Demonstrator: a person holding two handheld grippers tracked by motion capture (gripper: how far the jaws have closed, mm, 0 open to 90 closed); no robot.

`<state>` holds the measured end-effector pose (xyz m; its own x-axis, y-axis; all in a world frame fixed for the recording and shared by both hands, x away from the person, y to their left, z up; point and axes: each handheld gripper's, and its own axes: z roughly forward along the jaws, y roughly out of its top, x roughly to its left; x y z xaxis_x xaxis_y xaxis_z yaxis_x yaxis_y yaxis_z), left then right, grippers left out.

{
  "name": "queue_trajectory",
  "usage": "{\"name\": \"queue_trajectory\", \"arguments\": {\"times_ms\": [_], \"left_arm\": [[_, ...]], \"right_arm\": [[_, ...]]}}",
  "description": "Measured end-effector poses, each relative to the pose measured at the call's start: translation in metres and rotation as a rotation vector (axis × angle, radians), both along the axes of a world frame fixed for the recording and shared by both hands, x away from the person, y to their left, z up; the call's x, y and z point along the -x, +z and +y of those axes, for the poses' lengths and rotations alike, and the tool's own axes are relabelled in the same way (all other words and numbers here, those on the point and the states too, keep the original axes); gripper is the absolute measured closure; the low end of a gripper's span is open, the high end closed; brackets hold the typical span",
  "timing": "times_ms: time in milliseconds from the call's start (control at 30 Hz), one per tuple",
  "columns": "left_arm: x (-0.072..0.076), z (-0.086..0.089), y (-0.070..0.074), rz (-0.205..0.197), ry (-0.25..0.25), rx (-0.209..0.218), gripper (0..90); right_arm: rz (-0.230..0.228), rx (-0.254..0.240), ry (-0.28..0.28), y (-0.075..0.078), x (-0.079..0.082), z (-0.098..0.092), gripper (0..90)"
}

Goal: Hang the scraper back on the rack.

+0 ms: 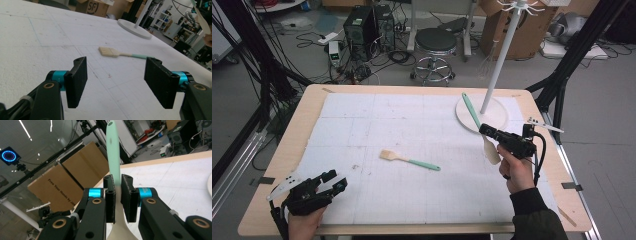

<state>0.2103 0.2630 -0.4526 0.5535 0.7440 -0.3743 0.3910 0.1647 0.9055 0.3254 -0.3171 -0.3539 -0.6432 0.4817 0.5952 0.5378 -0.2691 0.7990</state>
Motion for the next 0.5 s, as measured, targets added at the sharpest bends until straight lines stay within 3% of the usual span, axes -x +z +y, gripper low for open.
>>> {"name": "queue_trajectory", "arguments": {"times_ms": [167, 300, 500], "left_arm": [[-0.004, -0.003, 0.001, 0.010, 0.001, -0.028, 34.3], [-0.007, -0.003, 0.002, 0.029, 0.016, -0.020, 32.6], [-0.011, -0.006, 0.006, 0.024, 0.031, -0.028, 31.8]], "right_arm": [[-0.010, -0.029, -0.019, 0.004, -0.008, -0.007, 82.9], [-0.016, -0.033, -0.027, 0.008, -0.012, -0.013, 82.9], [-0.043, -0.059, -0.042, 0.018, -0.019, -0.021, 82.9]]}}
